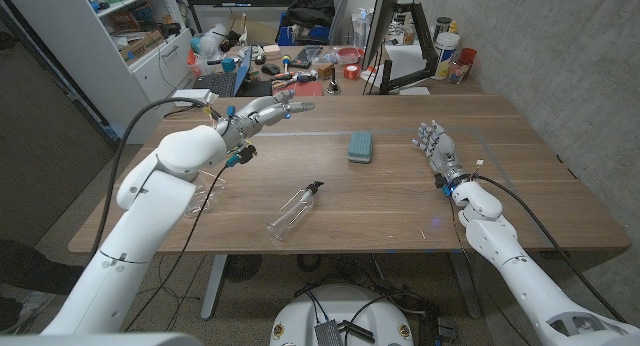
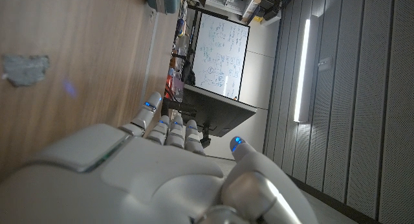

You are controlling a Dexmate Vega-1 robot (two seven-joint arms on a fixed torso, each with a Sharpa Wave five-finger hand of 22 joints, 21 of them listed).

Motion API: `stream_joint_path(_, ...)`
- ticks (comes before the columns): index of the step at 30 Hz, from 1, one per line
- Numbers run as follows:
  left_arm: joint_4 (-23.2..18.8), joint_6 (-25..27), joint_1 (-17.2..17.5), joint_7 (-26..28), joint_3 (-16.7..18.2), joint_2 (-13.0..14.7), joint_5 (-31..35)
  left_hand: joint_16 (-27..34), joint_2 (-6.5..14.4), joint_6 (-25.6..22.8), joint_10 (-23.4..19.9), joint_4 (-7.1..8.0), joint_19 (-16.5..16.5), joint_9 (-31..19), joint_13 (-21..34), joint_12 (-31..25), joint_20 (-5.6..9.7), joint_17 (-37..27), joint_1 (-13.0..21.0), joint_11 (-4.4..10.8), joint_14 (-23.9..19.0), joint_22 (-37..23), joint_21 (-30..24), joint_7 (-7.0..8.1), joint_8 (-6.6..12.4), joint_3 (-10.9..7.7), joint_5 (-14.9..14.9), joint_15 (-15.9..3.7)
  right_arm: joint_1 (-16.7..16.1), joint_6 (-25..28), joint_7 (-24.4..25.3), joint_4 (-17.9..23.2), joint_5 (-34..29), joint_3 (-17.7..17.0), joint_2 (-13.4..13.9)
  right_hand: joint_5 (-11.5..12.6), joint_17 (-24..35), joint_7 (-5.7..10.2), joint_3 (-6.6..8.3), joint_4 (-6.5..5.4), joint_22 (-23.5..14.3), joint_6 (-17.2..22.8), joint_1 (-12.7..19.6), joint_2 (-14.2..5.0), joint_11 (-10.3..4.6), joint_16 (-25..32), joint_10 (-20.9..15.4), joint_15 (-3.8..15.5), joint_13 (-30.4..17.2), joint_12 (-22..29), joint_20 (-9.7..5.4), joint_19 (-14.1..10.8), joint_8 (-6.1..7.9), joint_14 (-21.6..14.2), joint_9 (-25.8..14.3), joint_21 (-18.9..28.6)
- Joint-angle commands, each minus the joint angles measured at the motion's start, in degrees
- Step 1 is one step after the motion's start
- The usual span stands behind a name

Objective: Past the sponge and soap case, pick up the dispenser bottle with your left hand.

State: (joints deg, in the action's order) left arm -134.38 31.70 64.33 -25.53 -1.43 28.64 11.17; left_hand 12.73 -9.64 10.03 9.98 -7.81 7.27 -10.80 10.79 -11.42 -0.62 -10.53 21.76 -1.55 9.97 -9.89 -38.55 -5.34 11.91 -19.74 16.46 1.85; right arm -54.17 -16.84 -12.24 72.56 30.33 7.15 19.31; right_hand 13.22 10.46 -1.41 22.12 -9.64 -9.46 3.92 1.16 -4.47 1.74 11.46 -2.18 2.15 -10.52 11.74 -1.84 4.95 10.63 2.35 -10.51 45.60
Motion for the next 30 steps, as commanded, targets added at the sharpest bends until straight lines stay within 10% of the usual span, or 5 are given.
stream_joint_path(1,-0.97,3.05,-0.69,-4.40,0.60,-0.54,1.30,-0.19,0.16,7.90,0.24,0.02,-0.49,-0.21,0.24,0.02,0.07,-0.21,0.57,-0.32,0.69,-0.14,0.22,-0.44,-0.05,0.26,0.25,0.43,0.65,-1.13,0.84,0.18,-1.13,0.06,-0.03,0.48,0.07,0.00,0.06,0.31,-0.27,0.62,0.51,-4.40,-0.03,-0.10,-0.87,0.62,-0.15,0.60,-6.86,-0.39,0.65,-0.42,-0.27,-0.17)
stream_joint_path(30,-2.56,8.87,-4.85,-15.29,-0.86,4.48,4.08,-0.45,0.53,8.66,1.04,0.21,-0.62,-0.24,0.30,0.34,-0.12,-0.28,0.83,-0.89,1.28,-0.18,0.95,-1.00,-0.48,1.00,0.39,0.93,0.90,-1.99,1.87,0.55,-1.45,-0.42,-0.22,0.57,0.02,-0.08,0.05,0.39,-0.29,1.03,0.66,-4.36,0.17,-0.18,-1.21,0.57,-0.15,0.65,-6.86,-0.89,0.67,-0.65,-0.27,-0.79)
